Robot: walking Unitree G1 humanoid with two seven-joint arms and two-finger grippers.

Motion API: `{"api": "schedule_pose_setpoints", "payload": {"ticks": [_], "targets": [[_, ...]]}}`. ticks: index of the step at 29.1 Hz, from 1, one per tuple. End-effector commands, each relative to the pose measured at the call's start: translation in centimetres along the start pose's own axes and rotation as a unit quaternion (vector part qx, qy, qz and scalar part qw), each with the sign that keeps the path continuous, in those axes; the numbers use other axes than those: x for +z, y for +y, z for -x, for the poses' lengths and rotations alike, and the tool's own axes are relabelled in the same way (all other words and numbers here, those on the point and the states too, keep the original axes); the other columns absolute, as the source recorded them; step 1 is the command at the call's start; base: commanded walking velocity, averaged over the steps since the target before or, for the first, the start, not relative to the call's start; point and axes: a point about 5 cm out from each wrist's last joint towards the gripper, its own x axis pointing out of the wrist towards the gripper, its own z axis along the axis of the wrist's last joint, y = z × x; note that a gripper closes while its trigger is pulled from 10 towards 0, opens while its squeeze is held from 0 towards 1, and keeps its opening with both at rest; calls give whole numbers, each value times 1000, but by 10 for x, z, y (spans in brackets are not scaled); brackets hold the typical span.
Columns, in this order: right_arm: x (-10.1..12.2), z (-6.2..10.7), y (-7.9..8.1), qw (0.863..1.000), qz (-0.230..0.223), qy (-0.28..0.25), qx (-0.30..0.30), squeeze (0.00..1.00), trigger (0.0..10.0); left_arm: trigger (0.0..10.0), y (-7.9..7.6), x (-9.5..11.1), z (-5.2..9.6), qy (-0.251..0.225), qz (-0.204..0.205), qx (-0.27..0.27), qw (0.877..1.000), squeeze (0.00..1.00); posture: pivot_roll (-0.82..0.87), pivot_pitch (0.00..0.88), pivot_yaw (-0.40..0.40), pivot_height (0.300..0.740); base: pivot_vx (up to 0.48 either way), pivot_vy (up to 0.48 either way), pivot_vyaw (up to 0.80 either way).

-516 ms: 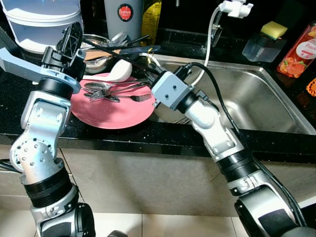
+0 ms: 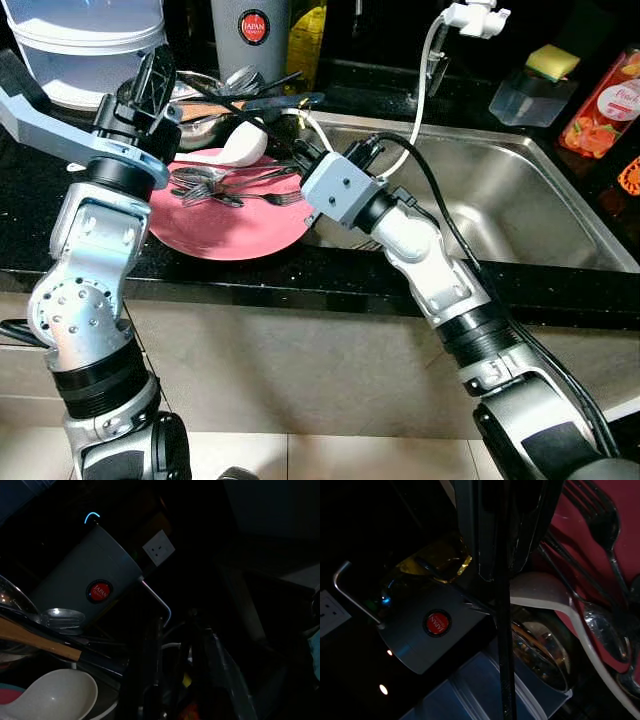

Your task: Kitchen organization

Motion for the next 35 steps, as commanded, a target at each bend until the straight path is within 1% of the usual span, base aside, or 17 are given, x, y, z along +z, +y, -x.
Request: {"api": "schedule_pose_setpoints", "payload": {"ticks": [1,2,3,8,14,15,16,17,19,24,25,26,27,29,33,34,35], "targets": [[-6,1,-13,999,4,14,-34,0,10000,10000,6,-4,1,18,-11,14,1000,1000,323,1,-90,740,0,0,0],[-6,1,-13,999,4,14,-34,0,10000,10000,6,-4,1,18,-11,14,1000,1000,323,1,-90,740,0,0,0],[-9,3,-18,999,8,20,-50,0,10000,10000,7,-3,2,18,-14,21,1000,0,325,2,-91,740,0,0,0],[-18,12,-50,988,-17,35,-151,0,10000,10000,12,4,7,6,-19,34,999,0,331,1,-95,740,0,0,0],[-62,24,-75,953,-69,177,-237,0,10000,10000,13,7,10,0,-27,39,999,0,336,0,-98,740,0,0,0],[-76,30,-78,937,-95,217,-256,0,10000,10000,13,6,10,2,-34,39,999,0,343,0,-104,740,0,0,0],[-93,37,-74,920,-134,273,-247,0,10000,10000,13,4,10,8,-42,40,998,0,343,0,-104,740,0,0,0],[-116,48,-54,896,-199,353,-179,0,10000,10000,13,0,11,24,-58,44,997,0,346,0,-109,740,0,0,0],[-119,50,-49,891,-212,367,-160,0,10000,10000,13,-1,11,28,-61,45,997,0,346,0,-109,740,0,0,0],[-124,50,-21,879,-272,382,-82,27,10000,10000,29,-16,11,103,-170,107,974,0,347,0,-119,740,0,0,0],[-125,51,-17,872,-291,385,-81,643,10000,10000,31,-19,11,115,-175,114,971,0,349,0,-122,740,0,0,0],[-126,51,-15,867,-302,387,-83,643,10000,10000,32,-20,11,121,-176,116,970,0,349,0,-122,740,0,0,0],[-127,51,-13,858,-322,389,-93,1000,10000,10000,33,-21,11,125,-187,123,967,0,350,0,-123,740,0,0,0],[-126,48,-13,837,-384,371,-122,1000,10000,10000,36,-25,12,148,-213,140,956,0,350,0,-124,740,0,0,0],[-122,42,-18,813,-450,338,-150,1000,10000,10000,40,-31,13,178,-243,163,940,0,348,0,-121,740,0,0,0],[-120,40,-25,796,-488,310,-179,0,10000,10000,45,-35,14,207,-277,180,921,0,347,0,-119,740,0,0,0],[-119,39,-30,784,-511,292,-197,0,10000,10000,48,-37,15,225,-299,190,907,0,347,0,-119,740,0,0,0]]}}
